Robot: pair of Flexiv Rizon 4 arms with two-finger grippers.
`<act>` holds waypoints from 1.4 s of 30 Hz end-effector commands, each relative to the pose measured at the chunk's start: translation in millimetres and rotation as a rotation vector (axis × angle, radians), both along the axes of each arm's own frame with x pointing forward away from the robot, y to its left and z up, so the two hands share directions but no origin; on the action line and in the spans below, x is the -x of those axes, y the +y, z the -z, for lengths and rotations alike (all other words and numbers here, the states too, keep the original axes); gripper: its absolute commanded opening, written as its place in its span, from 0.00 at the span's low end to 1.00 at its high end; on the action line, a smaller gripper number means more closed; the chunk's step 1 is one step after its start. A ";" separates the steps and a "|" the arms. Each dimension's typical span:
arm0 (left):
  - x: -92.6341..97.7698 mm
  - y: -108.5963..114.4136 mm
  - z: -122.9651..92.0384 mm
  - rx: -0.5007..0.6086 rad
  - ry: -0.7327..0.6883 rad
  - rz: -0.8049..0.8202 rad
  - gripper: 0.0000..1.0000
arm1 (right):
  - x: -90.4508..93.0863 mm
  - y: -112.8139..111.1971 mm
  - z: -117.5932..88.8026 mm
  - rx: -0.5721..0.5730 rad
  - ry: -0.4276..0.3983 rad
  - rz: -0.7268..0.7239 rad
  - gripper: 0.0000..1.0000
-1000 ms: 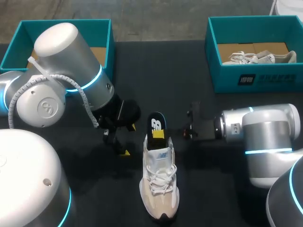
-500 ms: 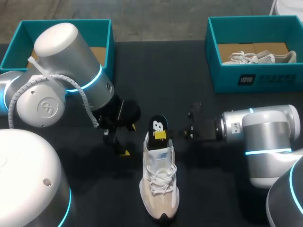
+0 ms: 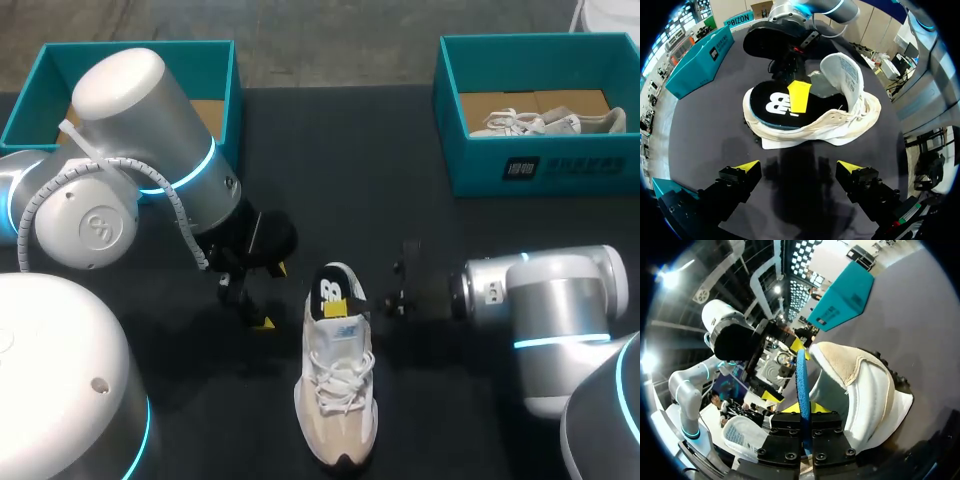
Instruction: Take the shoe out of the shoebox, open the shoe tongue, remove and reinsert the insole, then place the shoe into the shoebox
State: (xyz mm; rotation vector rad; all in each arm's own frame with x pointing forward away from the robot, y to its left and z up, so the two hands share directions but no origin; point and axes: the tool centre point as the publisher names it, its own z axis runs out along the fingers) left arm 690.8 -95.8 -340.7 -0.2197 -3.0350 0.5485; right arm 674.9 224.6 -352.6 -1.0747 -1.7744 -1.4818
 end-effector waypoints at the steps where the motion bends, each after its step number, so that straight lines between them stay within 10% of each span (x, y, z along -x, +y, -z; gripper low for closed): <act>1: 0.5 -0.8 1.5 -0.001 -0.002 -0.001 1.00 | 3.5 1.7 -2.3 0.003 -0.026 0.006 0.09; 5: 0.5 -0.8 1.5 -0.001 -0.002 -0.001 1.00 | 0.8 2.2 -10.5 0.014 -0.071 0.009 0.28; 15: 0.5 -0.8 1.5 -0.001 -0.002 -0.001 1.00 | -6.6 0.1 -30.6 0.053 -0.138 0.031 0.31; 23: 0.5 -0.8 1.5 -0.001 -0.002 -0.001 1.00 | -15.2 -3.9 -30.6 0.060 -0.126 0.039 0.25; 26: 0.5 -0.8 1.5 -0.001 -0.002 -0.001 1.00 | -18.5 -3.8 -27.9 0.058 -0.115 0.044 0.00; 42: 0.5 -0.8 1.5 -0.001 -0.002 -0.001 1.00 | -5.5 -0.5 -6.4 0.071 -0.006 0.068 0.00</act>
